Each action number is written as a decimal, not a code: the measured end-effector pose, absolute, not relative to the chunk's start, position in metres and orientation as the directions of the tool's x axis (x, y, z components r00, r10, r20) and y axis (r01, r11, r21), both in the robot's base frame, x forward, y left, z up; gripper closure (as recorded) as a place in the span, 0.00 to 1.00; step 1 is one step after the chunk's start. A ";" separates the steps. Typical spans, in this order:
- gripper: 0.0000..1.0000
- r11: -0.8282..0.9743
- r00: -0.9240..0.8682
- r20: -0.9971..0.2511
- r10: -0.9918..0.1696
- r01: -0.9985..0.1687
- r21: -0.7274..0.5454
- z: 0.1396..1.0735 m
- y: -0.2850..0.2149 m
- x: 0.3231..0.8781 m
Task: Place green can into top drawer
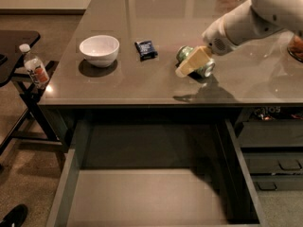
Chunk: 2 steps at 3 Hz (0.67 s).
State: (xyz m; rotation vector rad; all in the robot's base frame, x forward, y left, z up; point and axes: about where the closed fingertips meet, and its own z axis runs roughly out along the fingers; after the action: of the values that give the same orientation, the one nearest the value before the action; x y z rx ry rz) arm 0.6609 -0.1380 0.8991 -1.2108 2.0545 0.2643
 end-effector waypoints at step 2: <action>0.00 0.630 -0.413 -0.632 -0.656 -0.761 -0.156 0.869 -0.144 0.696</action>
Offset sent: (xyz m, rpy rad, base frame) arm 0.0507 -0.0186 -0.0407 -0.0592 0.0757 -0.2004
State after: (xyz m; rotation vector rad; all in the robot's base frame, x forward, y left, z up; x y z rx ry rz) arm 0.6961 -0.1438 0.8688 -1.1026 2.1801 0.2024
